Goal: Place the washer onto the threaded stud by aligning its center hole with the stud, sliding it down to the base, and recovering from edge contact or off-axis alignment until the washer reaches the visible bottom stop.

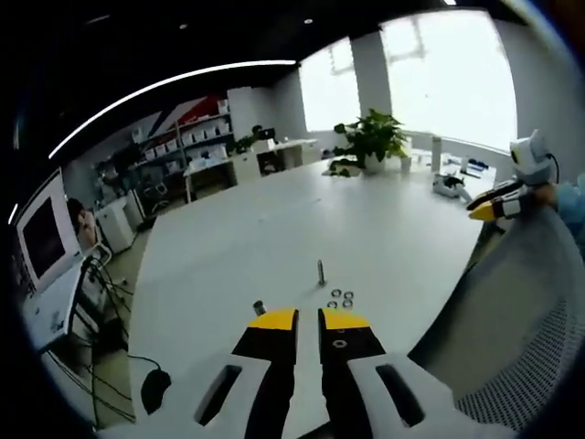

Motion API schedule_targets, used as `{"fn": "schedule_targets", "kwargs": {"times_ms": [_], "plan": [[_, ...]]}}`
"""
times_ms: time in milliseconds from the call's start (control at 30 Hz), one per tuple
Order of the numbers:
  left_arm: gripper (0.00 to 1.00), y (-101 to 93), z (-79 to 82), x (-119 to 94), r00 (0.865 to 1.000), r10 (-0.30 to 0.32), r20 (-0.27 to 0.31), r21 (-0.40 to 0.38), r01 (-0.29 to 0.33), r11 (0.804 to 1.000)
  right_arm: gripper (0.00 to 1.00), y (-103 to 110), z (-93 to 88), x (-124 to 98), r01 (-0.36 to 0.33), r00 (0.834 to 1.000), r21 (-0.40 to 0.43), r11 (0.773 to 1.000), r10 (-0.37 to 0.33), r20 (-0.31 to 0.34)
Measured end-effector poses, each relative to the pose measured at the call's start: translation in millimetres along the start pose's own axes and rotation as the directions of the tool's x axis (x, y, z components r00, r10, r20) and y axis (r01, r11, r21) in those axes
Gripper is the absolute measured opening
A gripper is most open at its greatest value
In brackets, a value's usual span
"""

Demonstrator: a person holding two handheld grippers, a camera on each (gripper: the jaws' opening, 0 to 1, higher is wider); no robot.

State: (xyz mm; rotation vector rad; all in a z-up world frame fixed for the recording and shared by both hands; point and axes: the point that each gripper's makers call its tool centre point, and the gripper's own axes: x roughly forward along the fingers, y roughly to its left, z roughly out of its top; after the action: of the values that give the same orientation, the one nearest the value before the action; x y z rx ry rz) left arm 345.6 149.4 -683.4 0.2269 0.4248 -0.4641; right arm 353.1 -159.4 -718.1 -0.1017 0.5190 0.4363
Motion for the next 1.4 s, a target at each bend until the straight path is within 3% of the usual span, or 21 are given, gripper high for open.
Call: {"fn": "schedule_targets", "kwargs": {"times_ms": [167, 500, 600, 667, 800, 967, 1133, 1200, 1300, 1400], "plan": [[0.06, -7.9, -3.4, -3, 1.0, -0.012, 0.004, 0.001, 0.012, 1.0, 0.2, -1, -3.5, 0, 0.0, 1.0, 0.003, 1.0, 0.0, -0.013], [0.05, -17.9, -31.8, -5, 0.998, -0.043, -0.044, -0.006, 0.043, 0.999, 0.2, 1, -11.7, 0, -0.002, 0.999, 0.001, 1.0, 0.002, -0.048], [0.05, -19.8, -30.7, -6, 0.998, -0.057, -0.033, -0.021, 0.056, 0.998, 0.2, 1, -15.6, 0, -0.007, 0.998, 0.003, 1.0, 0.007, -0.06], [0.05, -25.3, -34.3, -4, 0.994, -0.096, -0.043, -0.08, 0.093, 0.992, 0.2, 1, -14.8, 0, -0.003, 0.998, 0.006, 1.0, 0.003, -0.062], [0.05, -23.8, -36.1, -3, 0.993, -0.113, -0.035, -0.129, 0.108, 0.986, 0.2, 1, -14.5, 0, 0.001, 0.998, 0.006, 1.0, 0.0, -0.067], [0.05, -22.9, -35.2, -3, 0.995, -0.099, -0.033, -0.094, 0.095, 0.991, 0.2, 1, -14.4, 0, 0.004, 0.998, 0.01, 1.0, -0.004, -0.07], [0.05, -23.1, -39.6, -2, 0.993, -0.107, -0.045, -0.136, 0.1, 0.986, 0.2, 3, -14.9, 0, -0.002, 0.997, 0.008, 1.0, 0.003, -0.078], [0.08, -30.4, -49.8, -1, 0.984, -0.153, -0.094, -0.166, 0.136, 0.977, 0.2, 3, -14.1, 0, -0.004, 0.997, 0.008, 1.0, 0.004, -0.075], [0.08, -32.5, -48.5, 1, 0.982, -0.167, -0.084, -0.189, 0.149, 0.971, 0.2, 4, -12.5, 0, -0.006, 0.998, 0.011, 1.0, 0.007, -0.065], [0.09, -38.5, -54.8, 2, 0.974, -0.194, -0.115, -0.188, 0.171, 0.967, 0.2, 5, -14.7, 0, -0.014, 0.997, 0.007, 1.0, 0.015, -0.076]]}}
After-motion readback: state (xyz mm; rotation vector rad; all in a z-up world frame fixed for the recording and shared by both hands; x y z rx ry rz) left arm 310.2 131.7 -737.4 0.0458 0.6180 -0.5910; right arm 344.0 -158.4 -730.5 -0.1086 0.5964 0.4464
